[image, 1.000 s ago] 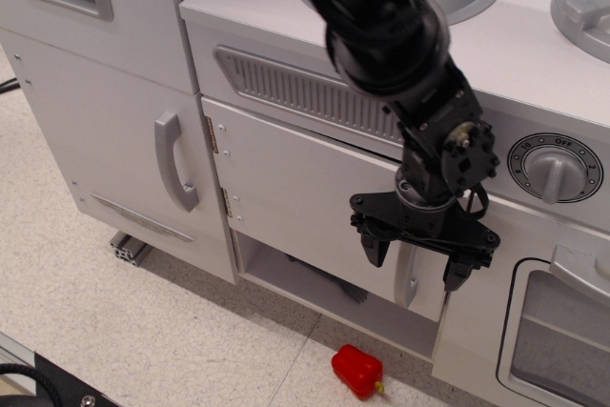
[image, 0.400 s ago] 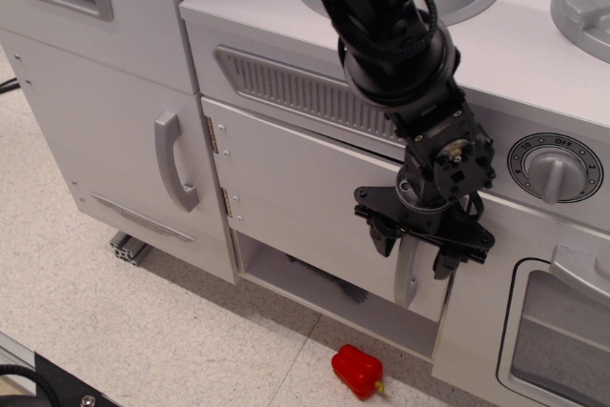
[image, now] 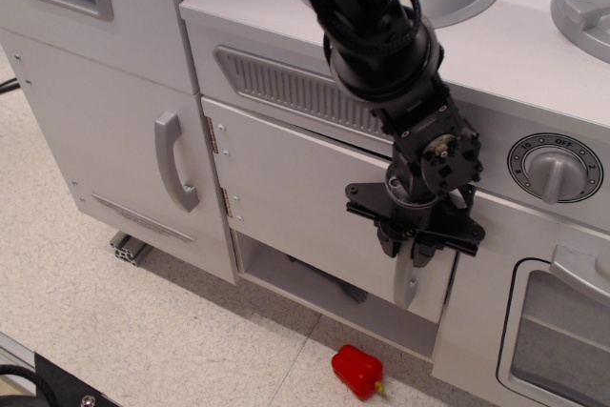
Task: Open cabinet
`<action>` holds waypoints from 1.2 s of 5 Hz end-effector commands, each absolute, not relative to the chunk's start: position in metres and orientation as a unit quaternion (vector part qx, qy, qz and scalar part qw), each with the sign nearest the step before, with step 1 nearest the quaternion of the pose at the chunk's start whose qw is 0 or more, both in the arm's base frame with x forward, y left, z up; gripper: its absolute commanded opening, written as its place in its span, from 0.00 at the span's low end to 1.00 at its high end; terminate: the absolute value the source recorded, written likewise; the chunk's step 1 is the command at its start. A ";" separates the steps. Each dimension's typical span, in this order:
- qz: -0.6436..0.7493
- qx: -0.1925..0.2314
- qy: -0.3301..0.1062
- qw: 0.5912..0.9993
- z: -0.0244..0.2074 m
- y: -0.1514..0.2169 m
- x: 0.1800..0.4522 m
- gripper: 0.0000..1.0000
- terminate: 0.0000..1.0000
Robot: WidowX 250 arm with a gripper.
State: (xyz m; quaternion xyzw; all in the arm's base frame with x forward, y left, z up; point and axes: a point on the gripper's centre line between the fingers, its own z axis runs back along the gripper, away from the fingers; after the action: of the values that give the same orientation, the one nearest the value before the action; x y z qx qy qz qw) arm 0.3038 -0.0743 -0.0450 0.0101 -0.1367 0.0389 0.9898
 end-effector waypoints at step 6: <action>-0.016 0.016 -0.098 0.995 0.017 -0.017 0.207 1.00 0.00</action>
State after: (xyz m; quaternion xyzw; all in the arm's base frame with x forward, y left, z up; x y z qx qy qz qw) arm 0.1992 -0.0171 0.0061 0.0151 -0.0759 -0.0108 0.9969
